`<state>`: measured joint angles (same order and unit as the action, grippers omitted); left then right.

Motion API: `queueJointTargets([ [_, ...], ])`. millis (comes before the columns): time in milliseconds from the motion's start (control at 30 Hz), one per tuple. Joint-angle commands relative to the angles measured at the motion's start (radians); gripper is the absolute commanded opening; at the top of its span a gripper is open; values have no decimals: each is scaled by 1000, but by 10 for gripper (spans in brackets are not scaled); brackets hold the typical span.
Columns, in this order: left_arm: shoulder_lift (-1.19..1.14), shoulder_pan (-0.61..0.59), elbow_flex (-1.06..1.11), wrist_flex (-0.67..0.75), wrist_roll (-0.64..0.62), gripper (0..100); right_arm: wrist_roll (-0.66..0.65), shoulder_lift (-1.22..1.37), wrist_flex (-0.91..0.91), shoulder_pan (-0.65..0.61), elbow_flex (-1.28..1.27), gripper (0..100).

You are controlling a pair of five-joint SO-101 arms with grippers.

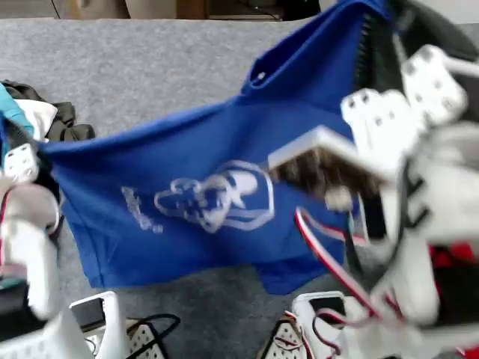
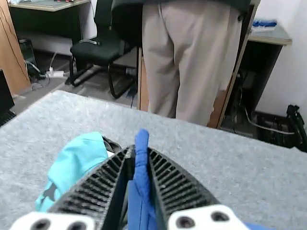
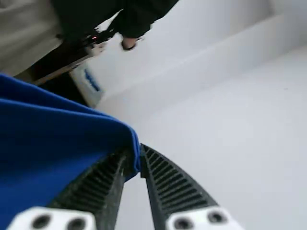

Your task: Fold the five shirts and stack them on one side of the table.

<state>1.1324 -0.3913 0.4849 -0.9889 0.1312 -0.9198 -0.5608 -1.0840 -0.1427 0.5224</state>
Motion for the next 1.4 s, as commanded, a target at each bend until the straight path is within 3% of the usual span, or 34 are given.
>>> queueJointTargets([
  [0,-81,2,193,284,3,20,55,1,221,-10,-265,5],
  [167,-387,11,207,503,2,20,81,64,549,-30,-533,5],
  [267,-598,11,77,520,0,20,83,136,591,-35,-552,5],
  [467,-981,12,-247,503,-55,20,218,335,640,-35,-440,5],
  [700,-1303,32,-667,345,-97,20,400,657,635,-7,-105,5],
  [1000,-1641,55,-1206,124,-98,20,404,958,468,-7,355,5],
  [1167,-1804,60,-1459,74,-98,20,402,1095,405,-5,549,5],
  [1367,-1926,66,-1674,-192,-91,20,402,1139,132,-5,746,5],
])
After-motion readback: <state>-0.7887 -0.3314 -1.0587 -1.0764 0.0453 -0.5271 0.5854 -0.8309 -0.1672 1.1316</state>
